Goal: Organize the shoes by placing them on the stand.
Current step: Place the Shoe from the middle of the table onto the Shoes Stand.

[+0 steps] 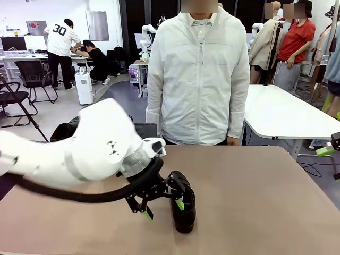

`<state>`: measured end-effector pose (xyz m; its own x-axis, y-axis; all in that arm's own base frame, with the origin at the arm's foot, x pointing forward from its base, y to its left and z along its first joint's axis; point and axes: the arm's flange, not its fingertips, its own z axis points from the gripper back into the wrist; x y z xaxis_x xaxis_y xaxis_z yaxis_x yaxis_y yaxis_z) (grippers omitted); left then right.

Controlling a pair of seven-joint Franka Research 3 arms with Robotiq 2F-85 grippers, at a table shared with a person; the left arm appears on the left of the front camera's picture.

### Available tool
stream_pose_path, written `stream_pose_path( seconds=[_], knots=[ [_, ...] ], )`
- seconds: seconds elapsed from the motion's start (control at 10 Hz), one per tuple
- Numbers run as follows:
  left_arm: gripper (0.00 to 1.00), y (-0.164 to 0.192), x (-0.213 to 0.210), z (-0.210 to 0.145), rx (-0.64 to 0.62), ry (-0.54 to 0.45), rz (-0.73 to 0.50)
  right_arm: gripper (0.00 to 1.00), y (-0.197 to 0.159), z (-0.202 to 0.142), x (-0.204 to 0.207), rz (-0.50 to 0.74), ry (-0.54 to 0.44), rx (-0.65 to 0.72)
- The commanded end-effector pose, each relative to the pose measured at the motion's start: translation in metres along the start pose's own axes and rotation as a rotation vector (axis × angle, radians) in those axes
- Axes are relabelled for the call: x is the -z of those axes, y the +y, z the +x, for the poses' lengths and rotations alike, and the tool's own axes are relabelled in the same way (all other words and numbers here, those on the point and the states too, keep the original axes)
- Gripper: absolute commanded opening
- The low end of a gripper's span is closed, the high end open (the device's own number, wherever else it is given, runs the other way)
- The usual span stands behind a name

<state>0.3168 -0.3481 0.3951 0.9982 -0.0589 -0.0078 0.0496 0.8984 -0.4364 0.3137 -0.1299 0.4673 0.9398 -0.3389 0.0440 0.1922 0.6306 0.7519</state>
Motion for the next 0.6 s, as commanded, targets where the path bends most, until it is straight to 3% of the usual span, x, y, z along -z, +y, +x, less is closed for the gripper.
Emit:
stream_pose_path(
  seconds=[0.0, 0.2, 0.5],
  knots=[
    [1.00, -0.049, -0.002, 0.067, 0.057, 0.047, 0.250, 1.00, -0.001, 0.002, -0.004, -0.002, 0.005, -0.023],
    [1.00, -0.057, 0.018, 0.105, 0.022, 0.067, 0.334, 1.00, -0.001, 0.002, -0.004, -0.002, 0.005, -0.023],
    [1.00, -0.051, 0.051, 0.118, -0.023, 0.045, 0.335, 1.00, -0.001, 0.002, -0.004, -0.002, 0.005, -0.023]
  ],
)
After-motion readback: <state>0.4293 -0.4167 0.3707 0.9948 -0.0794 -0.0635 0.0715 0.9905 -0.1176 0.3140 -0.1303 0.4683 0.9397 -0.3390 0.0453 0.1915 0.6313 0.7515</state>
